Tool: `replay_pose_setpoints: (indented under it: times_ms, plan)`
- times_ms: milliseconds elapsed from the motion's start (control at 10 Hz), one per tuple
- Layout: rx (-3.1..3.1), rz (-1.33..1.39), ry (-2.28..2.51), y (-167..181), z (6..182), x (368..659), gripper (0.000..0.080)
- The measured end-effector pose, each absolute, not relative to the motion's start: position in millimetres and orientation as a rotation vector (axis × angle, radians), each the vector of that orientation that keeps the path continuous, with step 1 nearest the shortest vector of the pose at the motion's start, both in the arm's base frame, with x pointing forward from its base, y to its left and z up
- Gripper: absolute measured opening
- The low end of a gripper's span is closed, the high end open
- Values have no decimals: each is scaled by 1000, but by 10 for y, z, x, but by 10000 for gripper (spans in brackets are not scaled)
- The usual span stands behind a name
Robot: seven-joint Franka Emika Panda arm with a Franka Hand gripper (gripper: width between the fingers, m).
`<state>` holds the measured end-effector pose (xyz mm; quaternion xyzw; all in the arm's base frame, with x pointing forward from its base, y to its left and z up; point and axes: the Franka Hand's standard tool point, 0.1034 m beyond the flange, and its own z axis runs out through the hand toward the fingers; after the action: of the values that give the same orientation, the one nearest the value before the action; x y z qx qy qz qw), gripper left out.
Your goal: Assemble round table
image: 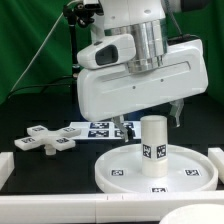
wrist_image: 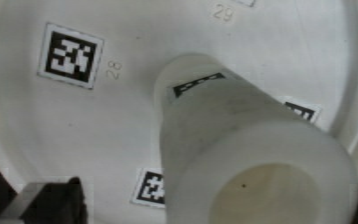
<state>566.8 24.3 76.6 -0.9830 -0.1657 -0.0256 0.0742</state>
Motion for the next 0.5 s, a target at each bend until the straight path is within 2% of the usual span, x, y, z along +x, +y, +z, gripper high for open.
replay_pose_setpoints:
  times_ms: [300,500]
  plan:
    - [-2895,-85,-923,331,758,5664,649]
    - [-2864,-85,-1016,424,740,5622,649]
